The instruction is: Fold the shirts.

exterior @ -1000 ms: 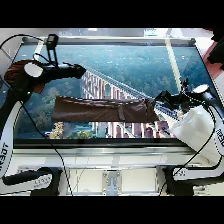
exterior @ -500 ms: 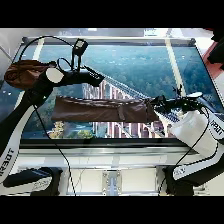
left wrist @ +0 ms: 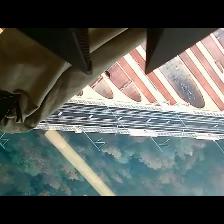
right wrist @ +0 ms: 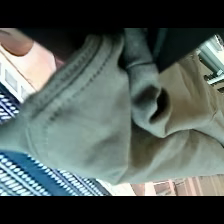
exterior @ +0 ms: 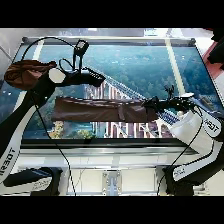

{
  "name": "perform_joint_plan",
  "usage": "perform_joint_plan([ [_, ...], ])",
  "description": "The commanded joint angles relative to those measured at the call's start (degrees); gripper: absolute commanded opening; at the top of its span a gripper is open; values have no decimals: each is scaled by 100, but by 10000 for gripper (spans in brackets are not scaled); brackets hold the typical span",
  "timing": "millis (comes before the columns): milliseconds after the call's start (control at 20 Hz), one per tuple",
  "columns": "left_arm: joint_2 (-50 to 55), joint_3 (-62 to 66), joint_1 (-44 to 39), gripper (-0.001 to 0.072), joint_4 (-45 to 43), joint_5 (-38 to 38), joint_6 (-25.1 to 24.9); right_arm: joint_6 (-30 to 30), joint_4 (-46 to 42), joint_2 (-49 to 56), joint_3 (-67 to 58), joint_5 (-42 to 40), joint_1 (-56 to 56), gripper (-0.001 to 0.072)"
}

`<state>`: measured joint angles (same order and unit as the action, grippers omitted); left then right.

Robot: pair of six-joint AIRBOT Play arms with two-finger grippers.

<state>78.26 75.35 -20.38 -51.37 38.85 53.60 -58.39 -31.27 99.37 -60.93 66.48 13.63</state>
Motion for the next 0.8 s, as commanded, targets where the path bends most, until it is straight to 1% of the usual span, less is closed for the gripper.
perform_joint_plan([
  [0, 131, 4, -4, 235, -4, 4, 116, 188, 446, -9, -2, 109, -72, 106],
  [50, 199, 2, -4, 130, -7, 11, 256, 286, 564, -42, -2, 192, -72, 31],
  [100, 271, 2, -4, 15, -9, 42, 396, 286, 634, -96, -2, 236, -74, 30],
  [200, 450, 4, -4, 15, -11, 227, 634, 260, 691, -264, -2, 363, -79, 29],
  [350, 946, 4, -7, 14, -232, 715, 1504, 229, 688, -721, -2, 509, -79, 28],
  [400, 1182, 4, -9, 14, -328, 933, 1764, 118, 669, -885, -44, 525, -81, 27],
  [450, 1414, 4, -17, 14, -350, 1156, 1908, -20, 610, -1045, -146, 553, -92, 27],
  [500, 1648, 4, -48, 14, -365, 1338, 1947, -111, 487, -1191, -302, 577, -127, 26],
  [600, 2000, 4, -195, 13, -363, 1440, 1952, -503, 118, -1373, -688, 625, -321, 26],
  [750, 2223, 4, -492, 14, -452, 1139, 1952, -1189, -785, -1427, -1392, 691, -925, 26],
])
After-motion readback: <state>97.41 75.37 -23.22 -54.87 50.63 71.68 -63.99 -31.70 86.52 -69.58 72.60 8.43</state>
